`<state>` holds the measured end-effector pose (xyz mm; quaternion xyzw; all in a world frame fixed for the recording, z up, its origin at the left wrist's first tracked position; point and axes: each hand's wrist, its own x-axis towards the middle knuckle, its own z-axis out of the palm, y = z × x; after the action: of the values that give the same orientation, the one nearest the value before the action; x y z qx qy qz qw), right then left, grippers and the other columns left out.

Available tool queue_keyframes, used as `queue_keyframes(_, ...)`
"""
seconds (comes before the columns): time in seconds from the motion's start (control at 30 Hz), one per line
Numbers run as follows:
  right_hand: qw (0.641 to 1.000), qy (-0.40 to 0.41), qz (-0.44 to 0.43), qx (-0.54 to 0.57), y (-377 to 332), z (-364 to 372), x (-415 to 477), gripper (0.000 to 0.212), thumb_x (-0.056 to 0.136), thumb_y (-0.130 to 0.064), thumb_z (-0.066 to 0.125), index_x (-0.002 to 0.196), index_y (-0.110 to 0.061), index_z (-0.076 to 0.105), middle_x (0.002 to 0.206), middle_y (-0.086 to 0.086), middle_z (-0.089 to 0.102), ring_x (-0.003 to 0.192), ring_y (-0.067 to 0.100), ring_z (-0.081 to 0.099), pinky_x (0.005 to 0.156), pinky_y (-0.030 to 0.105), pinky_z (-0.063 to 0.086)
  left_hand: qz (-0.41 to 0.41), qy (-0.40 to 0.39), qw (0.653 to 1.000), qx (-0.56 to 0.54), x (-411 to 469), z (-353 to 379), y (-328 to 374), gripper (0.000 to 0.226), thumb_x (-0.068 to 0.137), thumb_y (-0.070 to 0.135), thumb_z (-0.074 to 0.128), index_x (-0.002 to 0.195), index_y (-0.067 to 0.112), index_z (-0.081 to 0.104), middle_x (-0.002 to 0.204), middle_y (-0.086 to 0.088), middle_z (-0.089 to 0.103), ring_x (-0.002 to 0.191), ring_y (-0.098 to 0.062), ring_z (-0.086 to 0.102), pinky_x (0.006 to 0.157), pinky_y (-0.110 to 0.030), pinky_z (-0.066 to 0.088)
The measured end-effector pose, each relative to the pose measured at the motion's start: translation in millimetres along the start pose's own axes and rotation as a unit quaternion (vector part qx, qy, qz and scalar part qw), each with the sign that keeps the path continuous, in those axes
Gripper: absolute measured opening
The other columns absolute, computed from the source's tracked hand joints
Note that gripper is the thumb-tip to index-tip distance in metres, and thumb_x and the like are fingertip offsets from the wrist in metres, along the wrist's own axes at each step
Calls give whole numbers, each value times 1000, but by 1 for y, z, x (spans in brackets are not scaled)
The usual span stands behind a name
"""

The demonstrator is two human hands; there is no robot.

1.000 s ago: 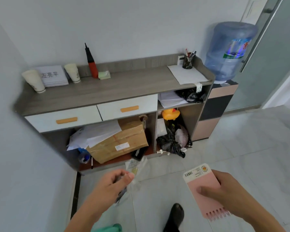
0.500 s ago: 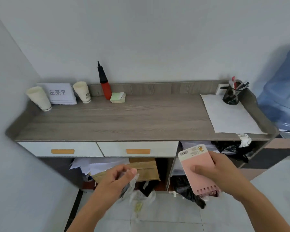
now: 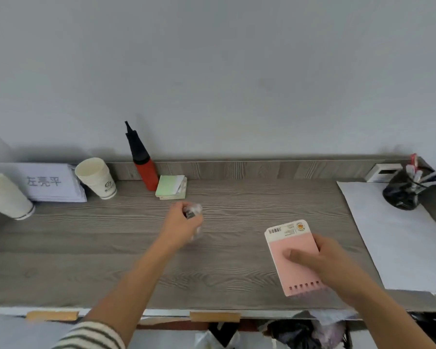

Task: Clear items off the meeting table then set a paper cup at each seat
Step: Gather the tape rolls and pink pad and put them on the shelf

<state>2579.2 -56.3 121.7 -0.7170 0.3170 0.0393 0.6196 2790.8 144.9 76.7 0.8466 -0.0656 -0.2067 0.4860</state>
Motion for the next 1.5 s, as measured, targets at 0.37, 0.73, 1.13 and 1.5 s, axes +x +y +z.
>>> queue_keyframes(0.37,974,-31,80,210,-24,9,125,21,87,-15,67,107,-8,67,82,9,76,67,20,72,55,32,57,120,57,967,219,129,52,-6,49,85,28,72,122,4,51,119,-15,59,110,-30,54,89,-36,43)
queue_keyframes(0.73,993,41,29,105,-34,75,242,29,92,-13,62,120,-5,61,109,10,70,84,19,66,68,33,57,262,98,889,362,92,47,-34,45,93,29,39,128,8,59,144,-17,49,137,-37,41,111,-50,40)
queue_keyframes(1.13,995,67,4,71,-39,64,248,9,87,-18,70,95,-14,70,99,11,74,79,19,69,68,39,59,252,65,870,419,79,51,-40,49,92,29,37,135,13,54,151,-16,43,144,-34,31,114,-51,35)
queue_keyframes(1.5,991,116,-16,-58,-14,6,234,40,81,-15,75,118,-9,59,115,15,70,98,32,68,82,52,58,273,56,830,483,85,80,-27,29,83,32,69,112,28,70,139,-14,57,135,-40,44,109,-65,33)
